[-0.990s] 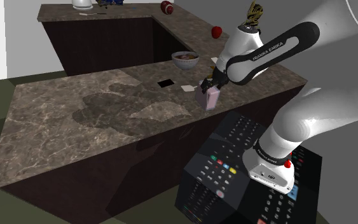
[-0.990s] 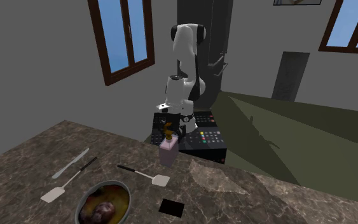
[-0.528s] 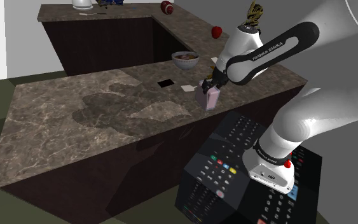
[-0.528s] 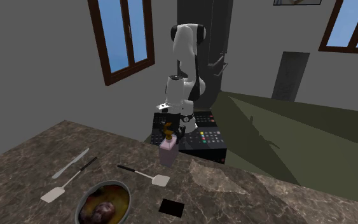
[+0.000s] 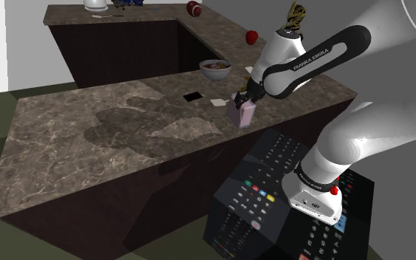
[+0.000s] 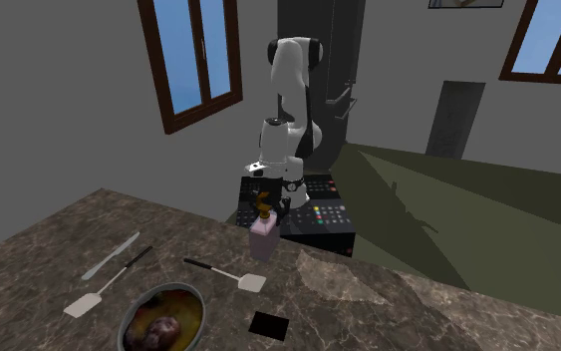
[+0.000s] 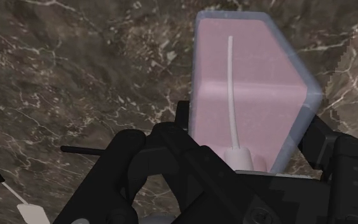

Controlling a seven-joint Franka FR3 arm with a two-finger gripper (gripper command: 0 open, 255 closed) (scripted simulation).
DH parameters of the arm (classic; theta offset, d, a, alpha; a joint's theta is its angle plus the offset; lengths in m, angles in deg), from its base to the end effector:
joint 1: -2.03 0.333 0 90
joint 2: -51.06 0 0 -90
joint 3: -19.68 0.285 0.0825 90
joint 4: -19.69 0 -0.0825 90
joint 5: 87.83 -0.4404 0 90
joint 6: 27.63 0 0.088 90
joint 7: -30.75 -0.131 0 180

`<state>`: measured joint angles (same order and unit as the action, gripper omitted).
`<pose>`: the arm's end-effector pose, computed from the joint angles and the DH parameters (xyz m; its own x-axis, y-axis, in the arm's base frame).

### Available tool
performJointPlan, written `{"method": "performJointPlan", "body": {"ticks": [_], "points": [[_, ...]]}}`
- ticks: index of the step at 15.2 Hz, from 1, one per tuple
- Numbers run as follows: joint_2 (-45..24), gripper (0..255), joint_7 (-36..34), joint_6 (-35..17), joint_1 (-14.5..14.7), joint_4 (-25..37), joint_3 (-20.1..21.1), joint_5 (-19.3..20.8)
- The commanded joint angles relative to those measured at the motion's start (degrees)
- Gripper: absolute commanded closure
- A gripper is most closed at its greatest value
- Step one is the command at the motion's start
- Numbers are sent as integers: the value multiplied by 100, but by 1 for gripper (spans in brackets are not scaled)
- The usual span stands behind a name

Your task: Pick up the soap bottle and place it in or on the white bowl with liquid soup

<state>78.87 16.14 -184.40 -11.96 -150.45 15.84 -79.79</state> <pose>0.3764 -0.1099 0.2201 0.8747 -0.4136 0.2526 -0.4252 -0.9050 -0.0096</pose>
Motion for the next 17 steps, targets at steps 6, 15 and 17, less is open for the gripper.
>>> {"method": "performJointPlan", "body": {"ticks": [6,15,17], "points": [[544,255,56,729,60,183,-13,-73],[1152,255,115,1726,116,572,-5,-157],[1255,255,126,1931,125,675,0,-172]]}}
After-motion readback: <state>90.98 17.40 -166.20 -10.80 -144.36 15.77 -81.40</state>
